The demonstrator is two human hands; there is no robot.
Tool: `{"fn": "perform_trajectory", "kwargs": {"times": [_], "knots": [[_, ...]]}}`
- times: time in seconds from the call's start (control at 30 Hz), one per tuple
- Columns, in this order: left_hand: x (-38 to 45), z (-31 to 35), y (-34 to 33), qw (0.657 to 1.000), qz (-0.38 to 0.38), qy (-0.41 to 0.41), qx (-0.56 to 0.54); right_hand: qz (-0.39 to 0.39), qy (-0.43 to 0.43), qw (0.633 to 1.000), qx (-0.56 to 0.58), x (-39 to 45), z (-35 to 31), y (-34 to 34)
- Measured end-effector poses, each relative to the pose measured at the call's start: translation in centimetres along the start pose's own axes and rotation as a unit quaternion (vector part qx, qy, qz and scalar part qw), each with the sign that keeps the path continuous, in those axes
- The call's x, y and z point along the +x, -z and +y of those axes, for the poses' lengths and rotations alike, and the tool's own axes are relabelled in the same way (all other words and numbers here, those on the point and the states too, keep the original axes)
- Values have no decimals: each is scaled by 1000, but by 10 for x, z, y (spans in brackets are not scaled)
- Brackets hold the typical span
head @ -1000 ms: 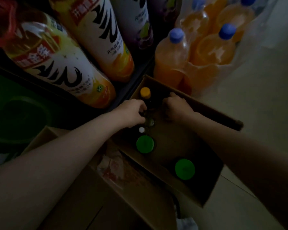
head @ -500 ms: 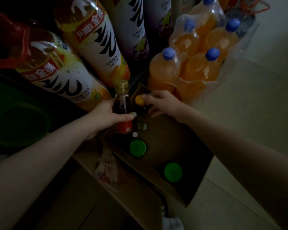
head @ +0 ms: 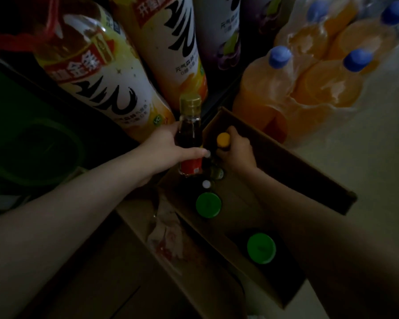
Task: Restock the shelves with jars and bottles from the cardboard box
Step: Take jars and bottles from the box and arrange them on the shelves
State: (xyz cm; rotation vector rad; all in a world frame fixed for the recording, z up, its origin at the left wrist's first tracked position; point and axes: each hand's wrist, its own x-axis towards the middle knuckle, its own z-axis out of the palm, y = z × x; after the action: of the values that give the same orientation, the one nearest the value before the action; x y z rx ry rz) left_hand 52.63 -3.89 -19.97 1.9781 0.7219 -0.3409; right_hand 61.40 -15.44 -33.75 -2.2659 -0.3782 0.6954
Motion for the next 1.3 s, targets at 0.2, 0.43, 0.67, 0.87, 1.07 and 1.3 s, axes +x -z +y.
{"fn": "perform_trajectory", "kwargs": {"times": [0.2,0.43,0.67,0.87,1.07,1.3], "knots": [[-65,32,7,983,0,67,-172,-1,108,982,-152,-74,-56,109],[-259,165,104,965,-136,58,-216,-140,249,929,-237,-207,-309,293],[-499,246,287,959,-132,33,-249,-193,375,901,-99,-423,-549,347],[-649,214,446,968,-40,-19,-245,-253,463,849,-34,-525,-713,279],[-774,81,583,966,145,11,-213,-270,563,780,-32,-587,-875,139],[-889,2,754,898,400,32,-180,-228,615,754,29,-651,-1049,11]]}}
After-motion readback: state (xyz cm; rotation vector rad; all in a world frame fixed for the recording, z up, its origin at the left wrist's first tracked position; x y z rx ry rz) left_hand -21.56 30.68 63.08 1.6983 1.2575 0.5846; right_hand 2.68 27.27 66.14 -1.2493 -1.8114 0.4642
